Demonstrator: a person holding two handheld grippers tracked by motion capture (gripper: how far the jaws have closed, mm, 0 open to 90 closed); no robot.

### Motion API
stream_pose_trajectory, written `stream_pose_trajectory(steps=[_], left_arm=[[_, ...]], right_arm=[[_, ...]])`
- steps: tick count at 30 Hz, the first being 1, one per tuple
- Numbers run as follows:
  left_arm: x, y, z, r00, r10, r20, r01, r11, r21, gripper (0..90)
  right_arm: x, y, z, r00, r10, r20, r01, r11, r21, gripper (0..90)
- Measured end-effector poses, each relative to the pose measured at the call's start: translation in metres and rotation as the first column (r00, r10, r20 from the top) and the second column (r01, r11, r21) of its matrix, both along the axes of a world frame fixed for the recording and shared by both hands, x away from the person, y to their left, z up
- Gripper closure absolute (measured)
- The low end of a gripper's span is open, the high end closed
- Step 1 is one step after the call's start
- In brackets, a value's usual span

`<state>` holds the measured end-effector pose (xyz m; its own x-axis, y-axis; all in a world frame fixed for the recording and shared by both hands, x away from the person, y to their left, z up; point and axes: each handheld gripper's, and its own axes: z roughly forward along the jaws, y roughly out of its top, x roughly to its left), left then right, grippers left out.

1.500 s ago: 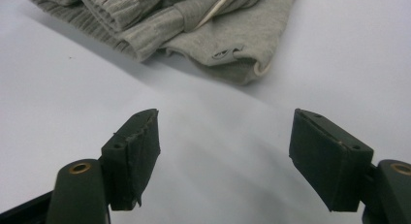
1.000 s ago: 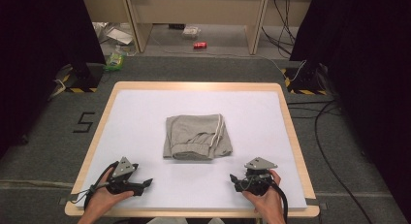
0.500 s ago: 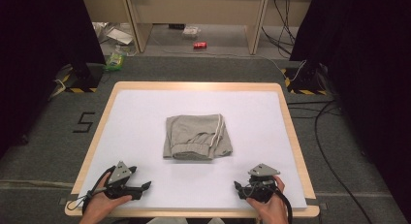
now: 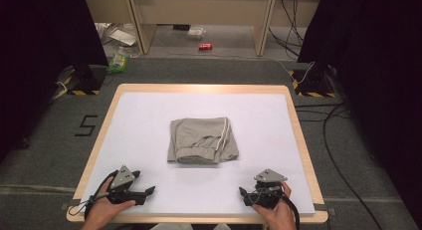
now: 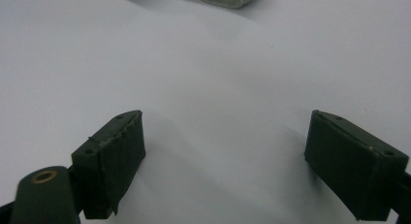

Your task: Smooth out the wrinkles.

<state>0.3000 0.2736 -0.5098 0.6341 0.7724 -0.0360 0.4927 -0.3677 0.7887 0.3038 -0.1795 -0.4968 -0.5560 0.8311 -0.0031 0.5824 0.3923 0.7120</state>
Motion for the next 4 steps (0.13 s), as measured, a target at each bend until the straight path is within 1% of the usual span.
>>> stream_pose_trajectory(steps=[4], left_arm=[[0.0001, 0.0, 0.0, 1.0, 0.0, 0.0, 0.0, 1.0, 0.0, 17.3]], right_arm=[[0.0001, -0.0001, -0.0003, 1.0, 0.001, 0.001, -0.001, 1.0, 0.001, 14.4]])
